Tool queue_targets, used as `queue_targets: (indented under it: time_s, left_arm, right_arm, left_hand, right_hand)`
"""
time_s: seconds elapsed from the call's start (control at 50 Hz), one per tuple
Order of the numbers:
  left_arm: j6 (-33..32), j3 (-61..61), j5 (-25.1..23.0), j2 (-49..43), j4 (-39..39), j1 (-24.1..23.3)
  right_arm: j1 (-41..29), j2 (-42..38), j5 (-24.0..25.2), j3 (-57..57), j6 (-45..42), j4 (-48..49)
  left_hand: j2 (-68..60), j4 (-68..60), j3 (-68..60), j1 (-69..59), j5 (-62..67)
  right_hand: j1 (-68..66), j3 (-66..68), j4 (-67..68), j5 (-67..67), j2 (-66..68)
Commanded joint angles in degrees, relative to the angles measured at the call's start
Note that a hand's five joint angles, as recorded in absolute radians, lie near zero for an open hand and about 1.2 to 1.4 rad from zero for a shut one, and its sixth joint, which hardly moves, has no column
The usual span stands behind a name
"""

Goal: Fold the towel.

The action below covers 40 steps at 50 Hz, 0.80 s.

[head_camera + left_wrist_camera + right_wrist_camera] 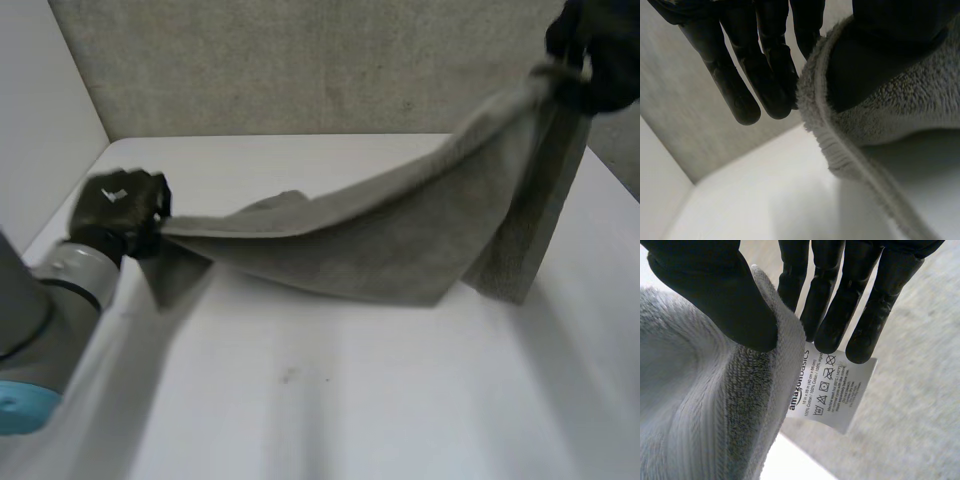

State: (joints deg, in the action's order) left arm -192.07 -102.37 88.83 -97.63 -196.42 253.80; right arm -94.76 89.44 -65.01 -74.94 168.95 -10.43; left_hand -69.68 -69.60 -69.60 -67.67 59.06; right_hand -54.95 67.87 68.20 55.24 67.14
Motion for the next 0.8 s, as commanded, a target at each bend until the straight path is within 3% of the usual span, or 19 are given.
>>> queue_targets:
  time_s: [0.02,0.14,0.2,0.26,0.3,0.42,0.48,0.52,0.54,0.56,0.58,0.6,0.62,0.64,0.68,0.7,0.74,0.8]
  left_arm:
    - [-8.9,5.1,-4.9,7.4,16.5,1.5]
    - [-16.7,7.9,-7.2,6.1,27.8,1.5]
    - [-21.1,9.8,-6.8,0.9,32.7,1.6]
    - [-23.5,12.2,-6.8,-6.1,34.8,1.7]
    - [-24.0,16.6,-6.6,-13.6,34.8,1.6]
    - [-23.4,26.0,-5.5,-22.7,33.6,1.3]
    - [-23.3,31.7,-5.3,-25.5,26.6,0.7]
    - [-22.1,35.2,-4.7,-25.8,15.0,0.6]
    - [-22.1,35.2,-4.7,-25.8,14.9,0.6]
    - [-21.2,36.4,-4.6,-25.4,8.2,0.4]
    - [-21.2,36.5,-4.6,-25.4,8.2,0.4]
    - [-19.6,37.4,-4.5,-24.5,1.2,-0.1]
    - [-17.5,37.9,-4.6,-23.1,-6.4,-0.8]
    - [-17.5,37.9,-4.6,-23.1,-6.5,-0.8]
    - [-12.4,37.0,-3.5,-19.7,-22.3,-1.7]
    - [-12.4,37.0,-3.5,-19.7,-22.4,-1.7]
    - [-9.4,35.8,-0.2,-17.2,-33.3,-2.3]
    - [-9.0,35.0,2.0,-16.1,-34.5,-2.3]
  right_arm:
    - [-0.7,-3.1,1.5,-3.8,-14.6,-9.1]
    - [-2.1,-12.8,0.9,-6.8,-29.1,-18.4]
    - [-3.7,-17.3,-0.7,-7.1,-34.4,-20.8]
    - [-4.9,-19.8,-2.4,-6.3,-35.1,-21.0]
    - [-7.3,-24.5,-6.6,-3.5,-35.1,-20.2]
    - [-9.4,-29.3,-10.7,3.8,-33.9,-13.3]
    - [-10.2,-30.7,-13.0,9.7,-30.3,-5.4]
    - [-10.4,-30.7,-15.4,14.4,-27.8,3.0]
    - [-10.4,-30.7,-15.4,14.5,-27.8,3.1]
    - [-10.5,-30.4,-16.7,16.6,-27.1,8.5]
    - [-10.6,-29.8,-17.9,17.9,-26.6,14.4]
    - [-10.6,-29.8,-17.9,17.9,-26.6,14.5]
    - [-10.8,-28.4,-18.9,18.3,-26.1,21.2]
    - [-10.8,-28.4,-18.9,18.3,-26.1,21.2]
    - [-11.3,-24.8,-20.8,17.6,-25.3,36.4]
    - [-11.3,-24.7,-20.8,17.5,-25.3,36.4]
    - [-11.5,-22.4,-21.6,15.4,-24.2,45.9]
    - [-11.5,-20.8,-21.0,12.9,-23.0,46.7]
  left_hand:
    - [-10.3,-10.4,-10.4,-12.3,10.9]
    - [-10.3,-10.4,-10.4,-12.3,10.9]
    - [-10.3,-10.4,-10.4,-12.3,10.9]
    - [-10.3,-10.4,-10.4,-12.3,10.9]
    - [-10.3,-10.4,-10.4,-12.3,10.9]
    - [-10.3,-10.4,-10.4,-12.3,10.9]
    - [-10.3,-10.4,-10.4,-12.3,10.9]
    - [-10.3,-10.4,-10.4,-12.3,10.9]
    - [-10.3,-10.4,-10.4,-12.3,10.9]
    - [-10.3,-10.4,-10.4,-12.3,10.9]
    - [-10.3,-10.4,-10.4,-12.3,10.9]
    - [-10.3,-10.4,-10.4,-12.3,10.9]
    - [-10.3,-10.4,-10.4,-12.3,10.9]
    - [-10.3,-10.4,-10.4,-12.3,10.9]
    - [-10.3,-10.4,-10.4,-12.3,10.9]
    - [-10.3,-10.4,-10.4,-12.3,10.9]
    - [-10.3,-10.4,-10.4,-12.3,10.9]
    - [-10.3,-10.4,-10.4,-12.3,10.9]
  right_hand:
    - [-25.0,12.1,11.8,14.8,12.9]
    - [-25.0,12.1,11.8,14.8,12.9]
    - [-25.0,12.1,11.8,14.8,12.9]
    - [-25.0,12.1,11.8,14.8,12.9]
    - [-25.0,12.1,11.8,14.8,12.9]
    - [-25.0,12.1,11.8,14.8,12.9]
    - [-25.0,12.1,11.8,14.8,12.9]
    - [-25.0,12.1,11.8,14.8,12.9]
    - [-25.0,12.1,11.8,14.8,12.9]
    - [-25.0,12.1,11.8,14.8,12.9]
    - [-25.0,12.1,11.8,14.8,12.9]
    - [-25.0,12.1,11.8,14.8,12.9]
    - [-25.0,12.1,11.8,14.8,12.9]
    - [-25.0,12.1,11.8,14.8,12.9]
    - [-25.0,12.1,11.8,14.8,12.9]
    - [-25.0,12.1,11.8,14.8,12.9]
    - [-25.0,12.1,11.8,14.8,12.9]
    - [-25.0,12.1,11.8,14.8,12.9]
